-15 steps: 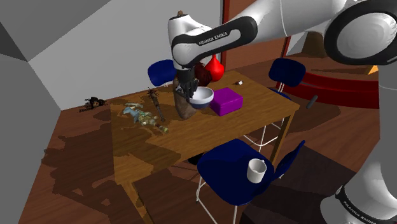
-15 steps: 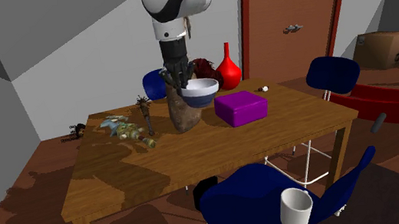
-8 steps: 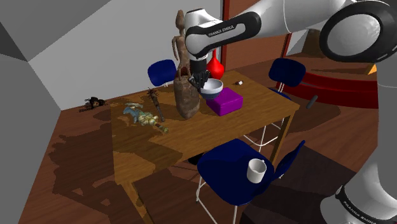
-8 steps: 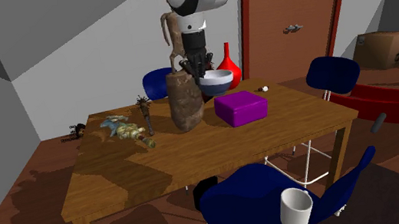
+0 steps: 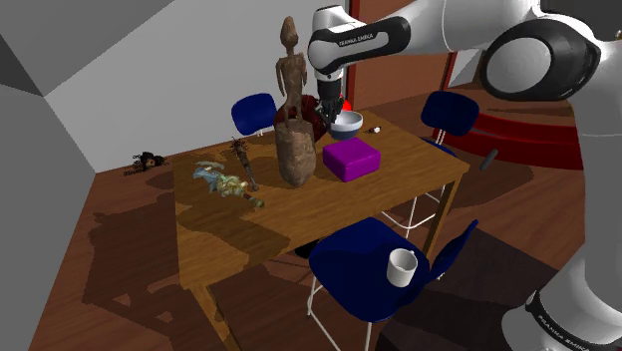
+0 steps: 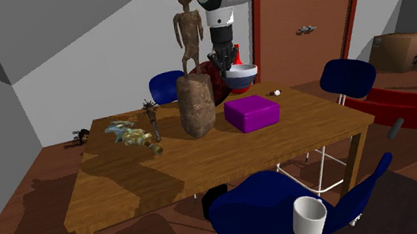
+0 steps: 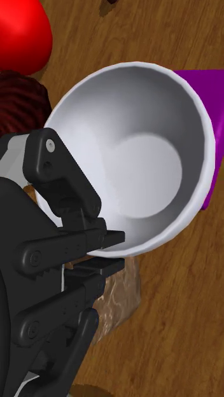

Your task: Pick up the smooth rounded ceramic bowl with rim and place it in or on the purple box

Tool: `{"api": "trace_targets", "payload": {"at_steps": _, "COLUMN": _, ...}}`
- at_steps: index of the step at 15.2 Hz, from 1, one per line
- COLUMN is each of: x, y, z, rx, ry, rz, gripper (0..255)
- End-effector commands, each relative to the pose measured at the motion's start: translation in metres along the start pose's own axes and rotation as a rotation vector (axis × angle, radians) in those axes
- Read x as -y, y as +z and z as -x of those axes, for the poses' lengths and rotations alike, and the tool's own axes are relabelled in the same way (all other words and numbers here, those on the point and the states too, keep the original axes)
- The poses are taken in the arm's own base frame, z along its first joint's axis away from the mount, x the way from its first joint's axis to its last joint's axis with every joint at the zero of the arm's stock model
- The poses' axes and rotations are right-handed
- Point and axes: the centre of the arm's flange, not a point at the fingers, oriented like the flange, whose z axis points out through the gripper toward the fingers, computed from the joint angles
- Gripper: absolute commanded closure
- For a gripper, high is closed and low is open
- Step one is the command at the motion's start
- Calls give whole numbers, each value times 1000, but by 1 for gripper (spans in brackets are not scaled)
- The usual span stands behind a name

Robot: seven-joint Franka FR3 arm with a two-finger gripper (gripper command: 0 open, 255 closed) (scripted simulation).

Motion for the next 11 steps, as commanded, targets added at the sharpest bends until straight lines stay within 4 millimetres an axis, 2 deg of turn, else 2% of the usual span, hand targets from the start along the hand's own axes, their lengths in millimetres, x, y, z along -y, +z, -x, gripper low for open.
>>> {"api": "trace_targets", "payload": {"at_steps": 1, "x": -27, "y": 0, "z": -6, "rx": -1, "ry": -1, "rz": 0, "gripper": 255}}
{"api": "trace_targets", "payload": {"at_steps": 6, "x": -92, "y": -2, "z": -21, "rx": -1, "ry": -1, "rz": 0, "gripper": 255}}
{"api": "trace_targets", "payload": {"at_steps": 11, "x": -91, "y": 24, "z": -20, "rx": -1, "ry": -1, "rz": 0, "gripper": 255}}
